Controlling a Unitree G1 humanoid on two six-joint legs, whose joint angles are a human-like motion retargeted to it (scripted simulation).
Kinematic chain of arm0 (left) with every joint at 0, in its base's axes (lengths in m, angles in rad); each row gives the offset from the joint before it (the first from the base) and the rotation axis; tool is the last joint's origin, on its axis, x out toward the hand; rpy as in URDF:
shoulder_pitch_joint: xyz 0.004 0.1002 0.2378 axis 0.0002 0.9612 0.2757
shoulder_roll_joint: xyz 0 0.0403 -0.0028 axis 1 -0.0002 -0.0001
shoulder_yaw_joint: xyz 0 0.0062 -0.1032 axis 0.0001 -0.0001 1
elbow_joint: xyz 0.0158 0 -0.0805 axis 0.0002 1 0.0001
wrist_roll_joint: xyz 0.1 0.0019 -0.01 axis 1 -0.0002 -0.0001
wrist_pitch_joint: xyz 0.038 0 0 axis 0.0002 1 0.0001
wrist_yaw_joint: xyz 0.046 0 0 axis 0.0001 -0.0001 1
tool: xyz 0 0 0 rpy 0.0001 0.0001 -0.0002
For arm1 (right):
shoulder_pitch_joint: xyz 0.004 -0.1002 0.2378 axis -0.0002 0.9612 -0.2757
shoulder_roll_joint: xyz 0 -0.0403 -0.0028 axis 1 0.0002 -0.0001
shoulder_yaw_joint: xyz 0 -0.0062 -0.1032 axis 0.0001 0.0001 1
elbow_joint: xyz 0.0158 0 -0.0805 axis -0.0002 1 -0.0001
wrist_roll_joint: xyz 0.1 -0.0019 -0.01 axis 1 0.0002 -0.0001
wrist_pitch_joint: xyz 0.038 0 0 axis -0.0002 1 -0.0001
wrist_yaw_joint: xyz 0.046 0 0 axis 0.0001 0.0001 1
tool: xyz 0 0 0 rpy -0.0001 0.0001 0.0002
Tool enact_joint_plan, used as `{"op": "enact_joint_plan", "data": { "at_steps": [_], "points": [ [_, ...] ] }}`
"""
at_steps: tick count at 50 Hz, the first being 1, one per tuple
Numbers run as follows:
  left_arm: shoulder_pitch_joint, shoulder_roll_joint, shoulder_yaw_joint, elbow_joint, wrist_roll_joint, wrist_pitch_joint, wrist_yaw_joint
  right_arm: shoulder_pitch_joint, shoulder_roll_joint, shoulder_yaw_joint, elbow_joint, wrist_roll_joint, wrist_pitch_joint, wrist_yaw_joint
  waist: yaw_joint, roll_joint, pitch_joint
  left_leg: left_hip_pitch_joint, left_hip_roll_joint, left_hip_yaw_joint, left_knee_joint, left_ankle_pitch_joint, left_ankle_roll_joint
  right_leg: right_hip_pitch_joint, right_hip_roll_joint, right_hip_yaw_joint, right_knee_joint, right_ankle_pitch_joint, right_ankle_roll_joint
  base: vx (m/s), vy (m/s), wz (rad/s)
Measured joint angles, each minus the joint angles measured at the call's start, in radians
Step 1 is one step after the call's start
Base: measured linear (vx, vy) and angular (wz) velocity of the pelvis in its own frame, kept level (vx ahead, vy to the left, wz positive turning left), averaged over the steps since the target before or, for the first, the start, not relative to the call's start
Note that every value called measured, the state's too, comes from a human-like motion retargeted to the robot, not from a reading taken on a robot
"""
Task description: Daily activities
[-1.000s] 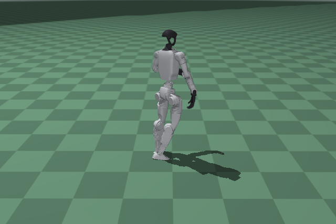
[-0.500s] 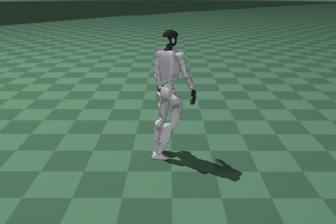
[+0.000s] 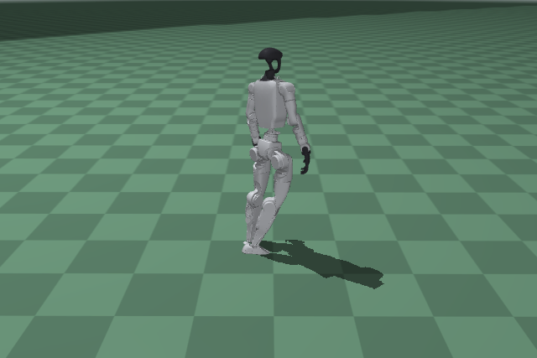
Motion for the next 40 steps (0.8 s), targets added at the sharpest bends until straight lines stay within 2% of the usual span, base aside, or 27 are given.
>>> {"op": "enact_joint_plan", "data": {
  "at_steps": [13, 30, 40],
  "points": [
    [-0.032, 0.045, -0.005, -0.037, 0.051, 0.003, -0.001, 0.02, 0.02, -0.018, 0.002, -0.035, -0.013, 0.012, 0.037, -0.033, 0.012, -0.031, 0.008, -0.015, 0.019, 0.006, -0.006, -0.028, -0.001, -0.007, 0.025, -0.016, -0.007, -0.01, -0.02, 0.01],
    [-0.025, -0.009, -0.057, -0.028, 0.052, 0.005, -0.025, -0.064, -0.006, -0.025, 0.011, -0.008, -0.016, -0.004, 0.062, 0.021, 0.039, -0.135, 0.018, -0.076, 0.105, 0.027, -0.042, -0.056, 0.017, -0.055, 0.004, -0.017, -0.018, -0.03, -0.03, 0.18],
    [0.003, -0.03, -0.012, 0.012, 0.056, 0.007, 0.001, -0.102, -0.029, 0.002, 0.018, -0.084, -0.025, 0.031, 0.089, 0.037, 0.053, -0.214, 0.01, -0.146, 0.158, 0.061, -0.084, -0.073, 0.044, -0.067, -0.041, -0.036, -0.041, -0.08, -0.08, 0.32]
  ]
}}
